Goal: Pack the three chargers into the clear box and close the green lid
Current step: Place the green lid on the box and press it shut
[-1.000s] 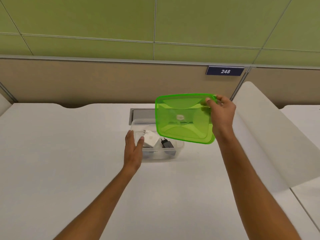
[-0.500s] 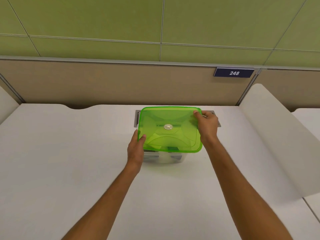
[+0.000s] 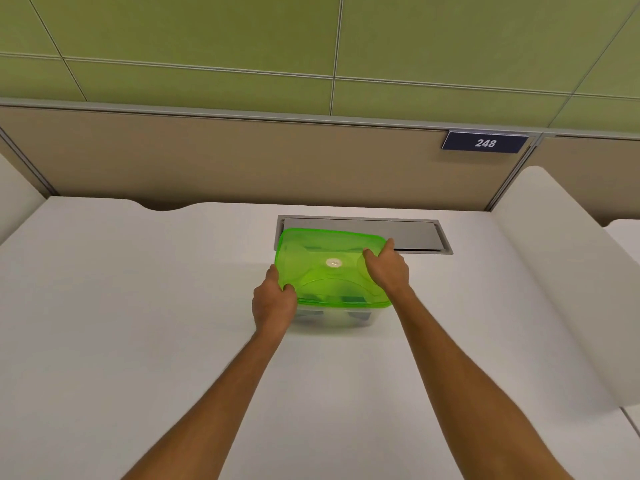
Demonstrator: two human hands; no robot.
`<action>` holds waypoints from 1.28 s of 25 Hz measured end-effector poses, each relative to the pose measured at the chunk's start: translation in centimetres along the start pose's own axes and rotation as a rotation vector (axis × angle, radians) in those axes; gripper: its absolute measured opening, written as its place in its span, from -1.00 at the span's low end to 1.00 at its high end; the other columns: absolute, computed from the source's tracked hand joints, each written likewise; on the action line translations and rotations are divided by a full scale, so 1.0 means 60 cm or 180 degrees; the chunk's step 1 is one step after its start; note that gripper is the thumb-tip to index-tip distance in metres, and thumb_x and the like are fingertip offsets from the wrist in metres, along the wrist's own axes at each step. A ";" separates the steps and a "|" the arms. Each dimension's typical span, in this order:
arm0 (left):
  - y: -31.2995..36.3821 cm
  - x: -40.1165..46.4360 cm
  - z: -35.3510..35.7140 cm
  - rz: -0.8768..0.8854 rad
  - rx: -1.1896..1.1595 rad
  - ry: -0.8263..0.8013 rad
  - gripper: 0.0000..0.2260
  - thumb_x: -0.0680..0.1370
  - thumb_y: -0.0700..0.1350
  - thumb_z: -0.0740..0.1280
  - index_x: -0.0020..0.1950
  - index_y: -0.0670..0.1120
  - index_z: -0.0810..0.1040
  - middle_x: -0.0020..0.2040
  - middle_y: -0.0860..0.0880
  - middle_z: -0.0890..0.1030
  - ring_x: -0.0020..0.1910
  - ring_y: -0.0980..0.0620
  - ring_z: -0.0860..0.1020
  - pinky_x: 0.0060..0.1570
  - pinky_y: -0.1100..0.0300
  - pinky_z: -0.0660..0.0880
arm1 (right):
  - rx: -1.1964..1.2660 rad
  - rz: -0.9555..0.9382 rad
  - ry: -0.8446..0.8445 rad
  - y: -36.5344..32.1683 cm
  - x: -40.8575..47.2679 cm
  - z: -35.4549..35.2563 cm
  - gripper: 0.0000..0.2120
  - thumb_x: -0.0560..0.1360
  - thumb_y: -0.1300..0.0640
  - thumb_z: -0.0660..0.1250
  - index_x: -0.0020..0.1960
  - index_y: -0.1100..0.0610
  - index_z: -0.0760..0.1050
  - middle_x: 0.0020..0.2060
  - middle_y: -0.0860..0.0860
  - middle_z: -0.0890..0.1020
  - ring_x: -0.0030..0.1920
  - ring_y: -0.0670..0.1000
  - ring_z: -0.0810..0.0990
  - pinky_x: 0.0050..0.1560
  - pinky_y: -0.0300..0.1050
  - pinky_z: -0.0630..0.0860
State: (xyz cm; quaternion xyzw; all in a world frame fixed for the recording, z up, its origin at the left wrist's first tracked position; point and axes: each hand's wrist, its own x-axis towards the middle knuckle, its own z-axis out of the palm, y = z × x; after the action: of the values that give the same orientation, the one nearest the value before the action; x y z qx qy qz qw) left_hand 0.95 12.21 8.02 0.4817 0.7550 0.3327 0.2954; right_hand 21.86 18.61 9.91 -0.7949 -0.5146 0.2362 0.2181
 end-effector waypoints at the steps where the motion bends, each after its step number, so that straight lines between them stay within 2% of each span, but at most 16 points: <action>1: -0.003 0.000 0.001 0.0001 0.0037 0.0006 -0.56 0.49 -0.22 0.21 0.38 -0.08 0.38 0.01 -0.27 0.61 0.00 -0.29 0.54 -0.10 -0.01 0.47 | -0.0002 0.0001 -0.0031 0.002 0.002 0.007 -0.35 0.56 -0.08 0.19 0.49 0.26 0.11 0.25 0.28 0.52 0.26 0.28 0.49 0.18 0.07 0.40; 6: -0.024 0.002 0.004 0.0062 0.0124 -0.0051 -0.55 0.52 -0.21 0.21 0.42 -0.09 0.36 0.03 -0.29 0.60 0.04 -0.31 0.53 -0.03 -0.06 0.49 | -0.0111 -0.0005 -0.0039 0.013 0.005 0.032 -0.38 0.56 -0.09 0.18 0.47 0.27 0.16 0.26 0.28 0.51 0.26 0.28 0.49 0.18 0.07 0.42; 11: -0.037 0.003 0.009 0.0158 0.0019 -0.0075 -0.62 0.54 -0.17 0.21 0.37 -0.06 0.39 -0.06 -0.29 0.61 -0.04 -0.31 0.54 -0.08 -0.05 0.49 | -0.0196 -0.0014 0.0035 0.013 0.012 0.037 -0.37 0.56 -0.14 0.17 0.47 0.23 0.18 0.28 0.26 0.49 0.26 0.29 0.49 0.17 0.09 0.43; 17: -0.046 0.003 0.019 0.0179 -0.0296 0.0136 -0.70 0.58 -0.11 0.23 0.31 -0.06 0.46 -0.10 -0.21 0.63 -0.08 -0.25 0.56 -0.17 0.06 0.41 | -0.0558 0.0284 0.0244 0.024 0.003 0.044 -0.26 0.50 -0.36 0.07 0.43 0.18 0.23 0.24 0.23 0.52 0.22 0.29 0.50 0.11 0.13 0.44; 20: -0.054 0.012 0.018 -0.0149 -0.0664 0.0208 -0.67 0.59 -0.06 0.26 0.35 -0.07 0.48 -0.03 -0.20 0.61 -0.04 -0.25 0.57 -0.02 0.04 0.50 | -0.0690 0.0301 0.0266 0.031 0.001 0.046 -0.26 0.51 -0.38 0.01 0.42 0.18 0.24 0.23 0.24 0.52 0.20 0.29 0.51 0.09 0.11 0.44; 22: -0.055 0.018 0.018 -0.0369 -0.1000 0.0123 -0.68 0.58 -0.05 0.30 0.32 -0.08 0.50 -0.15 -0.14 0.57 -0.24 -0.18 0.61 -0.10 0.02 0.58 | -0.0643 0.0317 0.0282 0.035 0.001 0.048 -0.29 0.53 -0.36 -0.02 0.43 0.16 0.24 0.22 0.25 0.52 0.20 0.30 0.51 0.09 0.12 0.44; 24: -0.057 0.020 0.019 -0.0625 -0.1358 0.0070 -0.70 0.55 -0.06 0.34 0.27 -0.10 0.55 -0.31 -0.06 0.46 -0.57 0.06 0.49 -0.27 0.05 0.61 | -0.0570 0.0337 0.0291 0.037 0.002 0.049 -0.32 0.54 -0.34 -0.03 0.42 0.13 0.25 0.21 0.25 0.52 0.19 0.30 0.51 0.10 0.12 0.43; 26: -0.061 0.021 0.019 -0.0843 -0.1624 0.0013 -0.71 0.53 -0.06 0.38 0.22 -0.12 0.57 -0.33 -0.05 0.43 -0.64 0.12 0.40 -0.30 0.01 0.61 | -0.0532 0.0321 0.0292 0.039 0.003 0.048 -0.33 0.54 -0.34 -0.03 0.42 0.12 0.26 0.20 0.25 0.54 0.19 0.30 0.52 0.10 0.11 0.44; 28: -0.065 0.026 0.015 -0.0844 -0.1534 -0.0030 -0.70 0.51 -0.03 0.41 0.19 -0.12 0.58 -0.31 -0.05 0.46 -0.52 0.04 0.45 -0.29 0.00 0.62 | -0.0504 0.0289 0.0328 0.042 0.003 0.047 -0.33 0.53 -0.35 -0.02 0.40 0.12 0.29 0.18 0.24 0.56 0.17 0.29 0.53 0.08 0.10 0.45; 30: -0.066 0.036 0.010 -0.0690 -0.1236 -0.0047 -0.66 0.49 -0.01 0.41 0.22 -0.11 0.57 -0.29 0.00 0.49 -0.30 -0.07 0.53 -0.09 -0.07 0.60 | -0.0511 0.0258 0.0368 0.042 0.003 0.048 -0.33 0.53 -0.35 -0.01 0.39 0.13 0.30 0.17 0.23 0.56 0.16 0.29 0.54 0.06 0.09 0.46; 32: -0.063 0.052 0.009 -0.0511 -0.1041 -0.0101 -0.60 0.50 -0.02 0.39 0.31 -0.09 0.50 -0.18 0.00 0.55 -0.11 -0.09 0.54 0.07 0.01 0.52 | -0.0561 0.0242 0.0374 0.041 0.003 0.048 -0.32 0.53 -0.35 -0.01 0.39 0.14 0.30 0.18 0.22 0.55 0.16 0.29 0.54 0.06 0.09 0.46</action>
State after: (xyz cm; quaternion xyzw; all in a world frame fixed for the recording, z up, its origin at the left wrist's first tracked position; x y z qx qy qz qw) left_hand -1.73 14.02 4.33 0.3707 0.7221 0.4187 0.4072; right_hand 21.93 18.14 6.17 -0.8424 -0.4892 0.1511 0.1680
